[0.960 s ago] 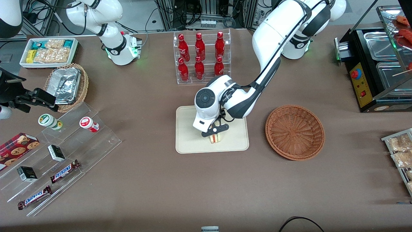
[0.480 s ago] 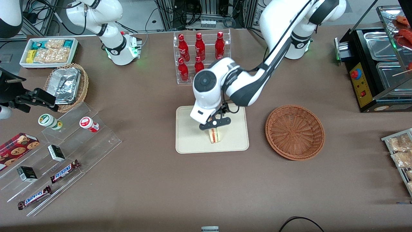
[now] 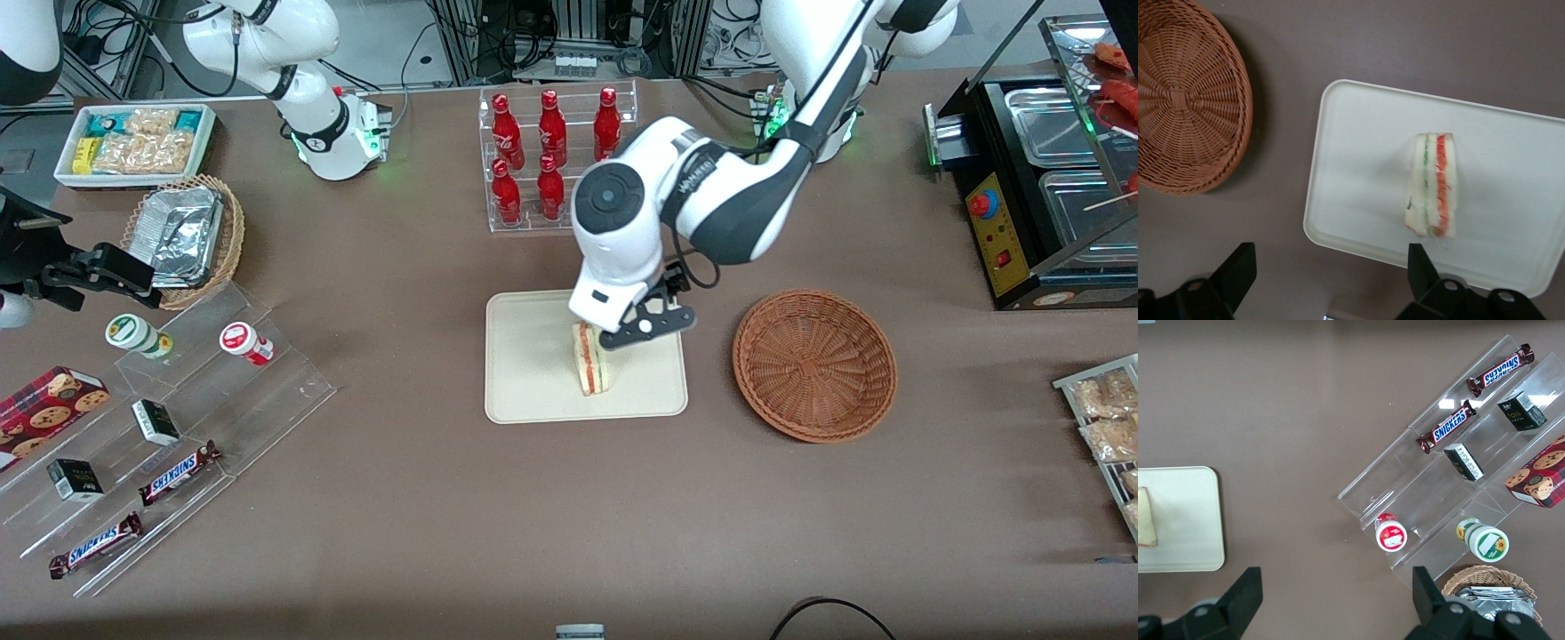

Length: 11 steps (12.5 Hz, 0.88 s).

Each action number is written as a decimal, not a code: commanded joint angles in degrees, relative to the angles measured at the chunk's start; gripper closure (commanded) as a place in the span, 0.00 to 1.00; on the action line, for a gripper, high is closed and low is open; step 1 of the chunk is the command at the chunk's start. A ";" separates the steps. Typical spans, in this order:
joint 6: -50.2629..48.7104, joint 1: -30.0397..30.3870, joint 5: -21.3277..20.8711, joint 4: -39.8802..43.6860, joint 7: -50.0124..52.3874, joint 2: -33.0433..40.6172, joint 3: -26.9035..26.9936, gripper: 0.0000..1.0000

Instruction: Place sandwich from basket to tray

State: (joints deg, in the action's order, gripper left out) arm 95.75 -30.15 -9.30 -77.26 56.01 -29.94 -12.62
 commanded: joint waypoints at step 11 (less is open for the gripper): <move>-11.98 22.48 5.43 -13.71 -37.70 18.50 -0.13 0.00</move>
State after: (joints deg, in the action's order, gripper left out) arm 86.06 -11.12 -5.65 -89.07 23.29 -15.18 -12.25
